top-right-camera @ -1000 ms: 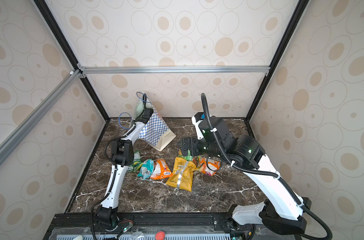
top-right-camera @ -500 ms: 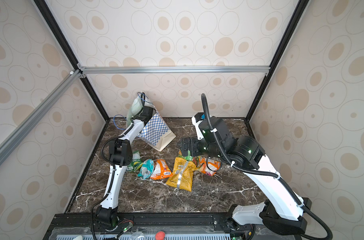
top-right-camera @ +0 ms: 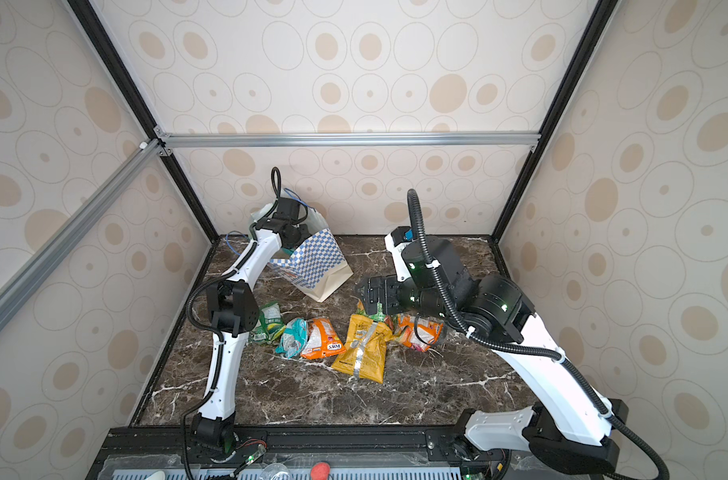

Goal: Take the snacks out of the paper bag
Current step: Pick up the snack from the paper bag.

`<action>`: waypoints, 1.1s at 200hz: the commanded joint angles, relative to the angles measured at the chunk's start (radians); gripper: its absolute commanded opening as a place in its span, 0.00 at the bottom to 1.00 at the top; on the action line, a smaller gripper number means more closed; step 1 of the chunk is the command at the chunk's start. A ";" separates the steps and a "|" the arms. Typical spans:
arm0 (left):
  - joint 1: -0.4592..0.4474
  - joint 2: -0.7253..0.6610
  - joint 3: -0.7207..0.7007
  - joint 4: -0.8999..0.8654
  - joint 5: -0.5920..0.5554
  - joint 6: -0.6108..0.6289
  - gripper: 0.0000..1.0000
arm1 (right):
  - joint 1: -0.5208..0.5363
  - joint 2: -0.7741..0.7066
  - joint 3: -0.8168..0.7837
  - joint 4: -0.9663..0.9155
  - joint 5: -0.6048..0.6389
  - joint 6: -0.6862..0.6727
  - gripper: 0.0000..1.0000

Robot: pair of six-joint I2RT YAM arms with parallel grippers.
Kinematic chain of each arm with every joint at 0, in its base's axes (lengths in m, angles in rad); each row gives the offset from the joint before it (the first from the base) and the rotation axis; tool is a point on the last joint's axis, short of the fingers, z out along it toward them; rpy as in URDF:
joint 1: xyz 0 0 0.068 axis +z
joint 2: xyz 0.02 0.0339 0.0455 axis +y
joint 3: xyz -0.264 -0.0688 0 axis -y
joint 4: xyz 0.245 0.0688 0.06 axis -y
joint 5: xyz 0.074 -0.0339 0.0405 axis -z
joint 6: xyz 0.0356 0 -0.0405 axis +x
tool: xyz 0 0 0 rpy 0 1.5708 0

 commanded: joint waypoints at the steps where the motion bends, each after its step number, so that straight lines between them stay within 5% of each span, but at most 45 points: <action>1: 0.007 -0.069 0.068 -0.008 -0.022 -0.014 0.00 | 0.007 -0.019 -0.012 0.006 0.002 0.011 1.00; 160: 0.013 -0.248 0.130 0.036 -0.007 -0.092 0.00 | 0.007 0.002 0.012 0.010 -0.016 -0.007 1.00; 220: 0.013 -0.421 0.126 0.067 -0.001 -0.099 0.00 | 0.008 -0.012 0.034 0.019 0.019 -0.013 1.00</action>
